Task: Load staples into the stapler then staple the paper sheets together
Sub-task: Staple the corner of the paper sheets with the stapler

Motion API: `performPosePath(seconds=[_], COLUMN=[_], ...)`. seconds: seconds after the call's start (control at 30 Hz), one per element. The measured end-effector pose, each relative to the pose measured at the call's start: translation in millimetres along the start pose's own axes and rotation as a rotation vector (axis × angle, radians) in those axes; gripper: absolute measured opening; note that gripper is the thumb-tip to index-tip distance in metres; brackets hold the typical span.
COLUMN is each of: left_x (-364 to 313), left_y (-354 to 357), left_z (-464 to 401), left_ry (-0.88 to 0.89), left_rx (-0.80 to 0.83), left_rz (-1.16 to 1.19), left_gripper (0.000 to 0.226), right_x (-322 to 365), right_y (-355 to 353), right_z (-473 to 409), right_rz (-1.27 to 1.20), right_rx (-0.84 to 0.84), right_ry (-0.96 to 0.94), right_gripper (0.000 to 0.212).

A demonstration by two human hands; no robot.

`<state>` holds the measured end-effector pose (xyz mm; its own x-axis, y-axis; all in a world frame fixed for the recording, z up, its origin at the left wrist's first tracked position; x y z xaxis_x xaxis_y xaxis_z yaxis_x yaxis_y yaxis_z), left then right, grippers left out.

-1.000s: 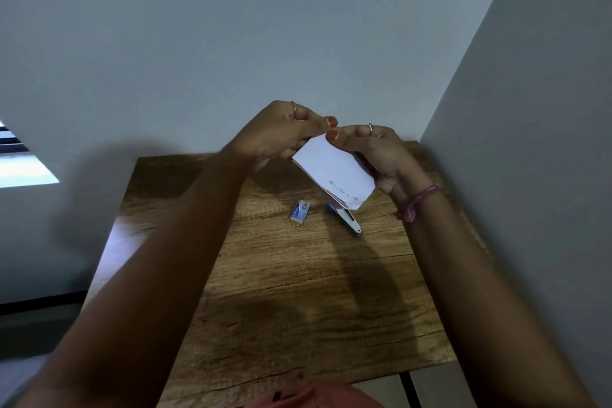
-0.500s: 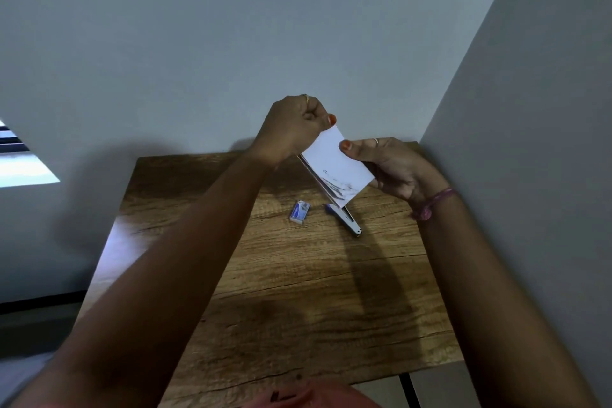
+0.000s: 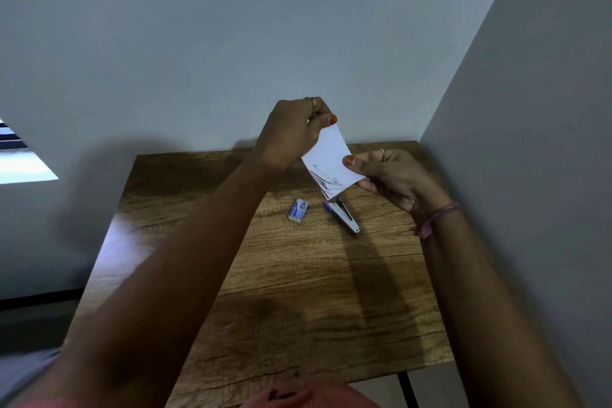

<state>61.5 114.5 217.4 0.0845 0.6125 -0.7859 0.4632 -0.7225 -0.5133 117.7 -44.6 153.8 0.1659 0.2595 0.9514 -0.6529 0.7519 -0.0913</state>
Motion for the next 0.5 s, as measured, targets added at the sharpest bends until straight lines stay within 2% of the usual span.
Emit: performPosePath(seconds=[0.07, 0.2, 0.3, 0.5], left_x=[0, 0, 7, 14], left_y=[0, -20, -53, -61], left_z=[0, -6, -14, -12], left_ry=[0.010, 0.027, 0.007, 0.029], left_rx=[-0.003, -0.068, -0.168, -0.196], left_rz=[0.001, 0.021, 0.021, 0.042], left_gripper=[0.021, 0.019, 0.019, 0.020], right_x=[1, -3, -21, -36], right_y=[-1, -2, -11, -5], right_z=[1, 10, 15, 15], right_rz=[-0.028, -0.047, -0.159, -0.287], right_rx=[-0.005, 0.085, -0.002, -0.014], right_ry=[-0.015, -0.012, 0.031, 0.082], right_gripper=[0.025, 0.016, 0.035, 0.016])
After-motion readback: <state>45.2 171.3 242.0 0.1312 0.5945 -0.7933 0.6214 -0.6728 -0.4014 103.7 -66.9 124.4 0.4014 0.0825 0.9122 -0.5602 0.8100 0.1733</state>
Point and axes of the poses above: each hand's wrist, its own z-axis away from the middle knuckle, its own y-axis out of the palm, x = y × z, the point moved 5 cm from there along -z, towards the middle knuckle, and after that the axes turned 13 degrees about z, right-handed, at the moved point
